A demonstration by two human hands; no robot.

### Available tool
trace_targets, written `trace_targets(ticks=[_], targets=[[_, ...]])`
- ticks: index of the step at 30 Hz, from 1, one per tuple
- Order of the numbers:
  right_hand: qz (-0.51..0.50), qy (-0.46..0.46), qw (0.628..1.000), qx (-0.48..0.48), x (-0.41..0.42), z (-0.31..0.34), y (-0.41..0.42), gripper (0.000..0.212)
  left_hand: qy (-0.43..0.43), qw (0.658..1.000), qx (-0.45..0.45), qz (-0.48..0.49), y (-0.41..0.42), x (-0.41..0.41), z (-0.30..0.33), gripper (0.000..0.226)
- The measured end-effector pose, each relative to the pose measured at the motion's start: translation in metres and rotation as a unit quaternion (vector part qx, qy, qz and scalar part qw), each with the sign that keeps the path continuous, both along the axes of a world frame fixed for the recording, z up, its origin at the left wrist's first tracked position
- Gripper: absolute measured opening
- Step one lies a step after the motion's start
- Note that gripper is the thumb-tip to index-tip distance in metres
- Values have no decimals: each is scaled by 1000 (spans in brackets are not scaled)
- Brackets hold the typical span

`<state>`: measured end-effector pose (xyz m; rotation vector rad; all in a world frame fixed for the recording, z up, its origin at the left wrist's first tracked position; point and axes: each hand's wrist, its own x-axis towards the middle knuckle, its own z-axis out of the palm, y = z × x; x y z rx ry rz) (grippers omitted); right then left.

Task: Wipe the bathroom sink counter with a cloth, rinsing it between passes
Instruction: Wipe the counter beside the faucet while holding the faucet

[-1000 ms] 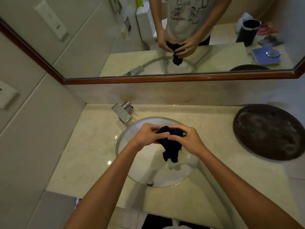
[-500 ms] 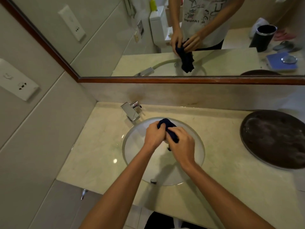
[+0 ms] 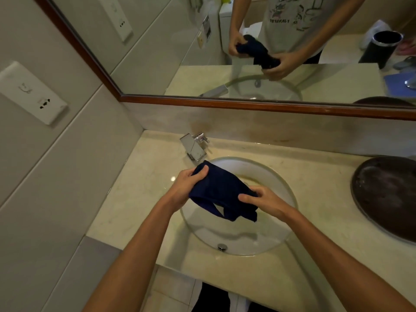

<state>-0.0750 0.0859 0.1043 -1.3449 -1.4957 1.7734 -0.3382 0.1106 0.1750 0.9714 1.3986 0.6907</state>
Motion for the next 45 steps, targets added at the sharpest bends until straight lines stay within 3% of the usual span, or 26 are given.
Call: trace_targets(ticks=[2, 4, 7, 11, 14, 18, 22, 26, 30, 32, 34, 36, 39, 41, 45], targets=[[-45, -6, 999, -11, -23, 0, 7, 36, 57, 997, -12, 46, 11, -18, -10, 74], [-89, -13, 996, -18, -49, 1, 16, 46, 83, 992, -49, 78, 21, -41, -26, 75], [-104, -25, 993, -40, -90, 0, 32, 42, -11, 995, -92, 35, 29, -82, -42, 55], [-107, -12, 988, -113, -138, -3, 49, 30, -40, 997, -69, -22, 43, -149, -67, 38], [-158, -19, 977, -139, -183, -17, 57, 30, 23, 997, -75, 2, 60, -194, -94, 47], [-269, -30, 948, -166, -251, -38, 66, 31, 98, 992, -82, 9, 80, -241, -119, 39], [-332, -26, 932, -146, -301, -31, 92, 32, 124, 989, -47, 64, 113, -276, -113, 44], [-347, -10, 932, -105, -335, -12, 147, 27, 88, 986, -6, 141, 168, -298, -100, 58], [-357, -39, 928, -101, -348, 10, 231, 66, 60, 972, -22, 228, 241, -312, -91, 68], [-333, -107, 934, -76, -342, 19, 251, 78, 137, 959, -33, 244, 254, -318, -93, 67], [-305, -200, 930, 42, -333, 27, 244, 61, 220, 949, -1, 226, 246, -315, -106, 53], [-287, -269, 899, 191, -319, 27, 226, 34, 265, 944, 73, 184, 234, -305, -121, 34], [-250, -344, 847, 319, -289, 12, 206, 13, 347, 914, 204, 46, 233, -293, -142, 45], [-201, -401, 827, 339, -267, -1, 202, 18, 421, 858, 283, -86, 250, -292, -156, 58], [-95, -430, 847, 297, -247, -18, 198, 48, 509, 761, 320, -242, 291, -296, -172, 65]])
